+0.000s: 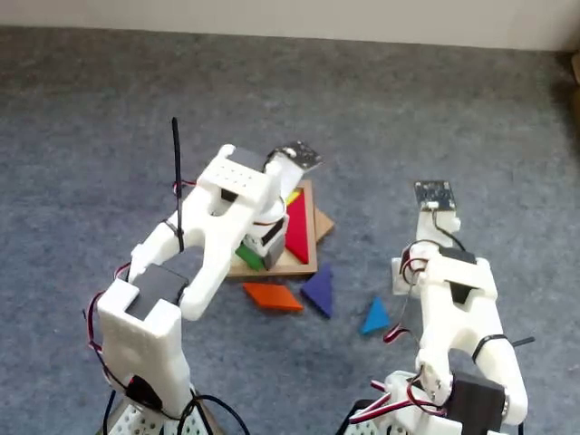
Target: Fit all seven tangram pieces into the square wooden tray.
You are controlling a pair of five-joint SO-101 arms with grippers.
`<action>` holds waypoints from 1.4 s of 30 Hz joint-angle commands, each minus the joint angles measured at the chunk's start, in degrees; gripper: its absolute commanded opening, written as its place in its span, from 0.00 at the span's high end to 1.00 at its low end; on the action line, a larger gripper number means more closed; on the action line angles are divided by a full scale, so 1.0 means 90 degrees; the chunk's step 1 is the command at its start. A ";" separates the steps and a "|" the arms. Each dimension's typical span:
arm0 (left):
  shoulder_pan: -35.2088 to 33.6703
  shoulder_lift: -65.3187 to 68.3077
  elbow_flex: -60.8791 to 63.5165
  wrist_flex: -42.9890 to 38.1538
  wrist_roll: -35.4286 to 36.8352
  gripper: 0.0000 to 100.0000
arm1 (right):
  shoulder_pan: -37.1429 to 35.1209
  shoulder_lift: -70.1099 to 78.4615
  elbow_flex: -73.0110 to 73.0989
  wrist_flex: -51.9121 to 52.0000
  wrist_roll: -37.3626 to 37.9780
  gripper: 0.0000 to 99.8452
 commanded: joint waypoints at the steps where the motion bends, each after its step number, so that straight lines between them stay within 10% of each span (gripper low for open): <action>1: -0.0034 -0.0386 -0.0054 -0.0332 0.0117 0.81 | 0.0112 -0.0024 0.0024 -0.0112 -0.0029 0.85; 34: -0.0532 0.1060 -0.1138 -0.0381 0.0156 0.82 | 0.0112 -0.0024 0.0034 -0.0112 -0.0029 0.85; 42: -0.0562 0.1050 -0.2437 0.0733 0.0166 0.82 | 0.0112 -0.0024 0.0034 -0.0112 -0.0029 0.85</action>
